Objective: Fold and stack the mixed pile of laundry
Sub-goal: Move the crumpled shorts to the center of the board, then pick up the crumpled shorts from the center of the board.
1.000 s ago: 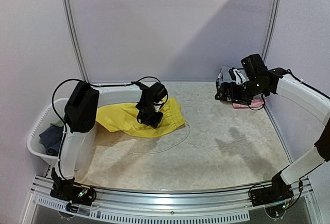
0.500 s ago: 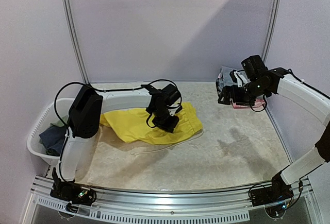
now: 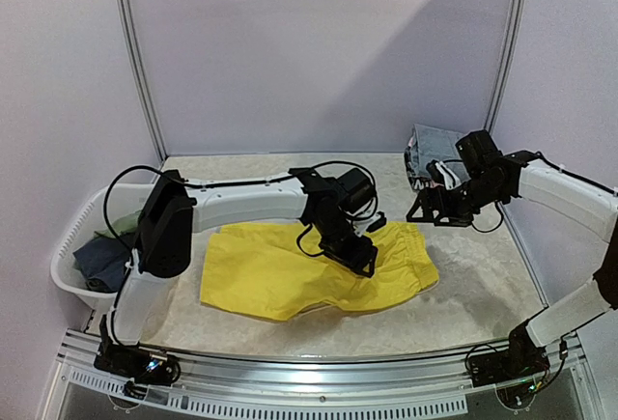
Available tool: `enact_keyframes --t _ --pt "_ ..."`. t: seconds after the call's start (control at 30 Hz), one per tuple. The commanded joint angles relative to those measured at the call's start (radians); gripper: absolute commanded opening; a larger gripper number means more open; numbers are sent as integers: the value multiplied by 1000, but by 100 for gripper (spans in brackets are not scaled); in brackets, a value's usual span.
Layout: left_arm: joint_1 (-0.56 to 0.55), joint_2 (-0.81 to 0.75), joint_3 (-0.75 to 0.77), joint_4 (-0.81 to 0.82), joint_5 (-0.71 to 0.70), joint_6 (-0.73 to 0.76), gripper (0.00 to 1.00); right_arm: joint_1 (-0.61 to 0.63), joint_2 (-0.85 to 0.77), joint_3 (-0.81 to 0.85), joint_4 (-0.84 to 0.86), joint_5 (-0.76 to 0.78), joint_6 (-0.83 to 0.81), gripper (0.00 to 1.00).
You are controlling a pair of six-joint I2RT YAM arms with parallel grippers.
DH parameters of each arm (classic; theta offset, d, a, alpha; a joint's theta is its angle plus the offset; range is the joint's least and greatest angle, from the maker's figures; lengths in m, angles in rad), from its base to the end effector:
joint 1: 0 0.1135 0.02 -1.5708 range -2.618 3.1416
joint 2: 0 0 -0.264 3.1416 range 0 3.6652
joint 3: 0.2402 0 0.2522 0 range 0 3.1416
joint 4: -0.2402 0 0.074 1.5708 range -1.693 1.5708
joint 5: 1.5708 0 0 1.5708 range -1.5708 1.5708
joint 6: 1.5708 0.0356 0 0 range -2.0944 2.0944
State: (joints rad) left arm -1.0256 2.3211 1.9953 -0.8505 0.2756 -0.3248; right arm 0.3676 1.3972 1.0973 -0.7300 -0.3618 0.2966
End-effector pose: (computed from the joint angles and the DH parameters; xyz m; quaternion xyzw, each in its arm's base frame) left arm 0.2473 -0.4265 0.1851 0.3587 0.9030 -0.2265 0.0673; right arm 0.2581 0.1129 0.2665 -0.0817 0.9456 0.2496 0.1919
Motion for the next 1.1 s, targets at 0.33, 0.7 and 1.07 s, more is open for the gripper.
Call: enact_keyframes --t 0.33,0.7,1.07 --pt "193 -512 -484 72 -263 -91 89 -94 302 21 273 -167 153 76" --pt "471 -579 -613 57 -323 -120 87 -119 451 84 274 -233 142 74" --pt "588 -461 -588 76 -283 -70 82 -119 512 117 298 -284 139 55"
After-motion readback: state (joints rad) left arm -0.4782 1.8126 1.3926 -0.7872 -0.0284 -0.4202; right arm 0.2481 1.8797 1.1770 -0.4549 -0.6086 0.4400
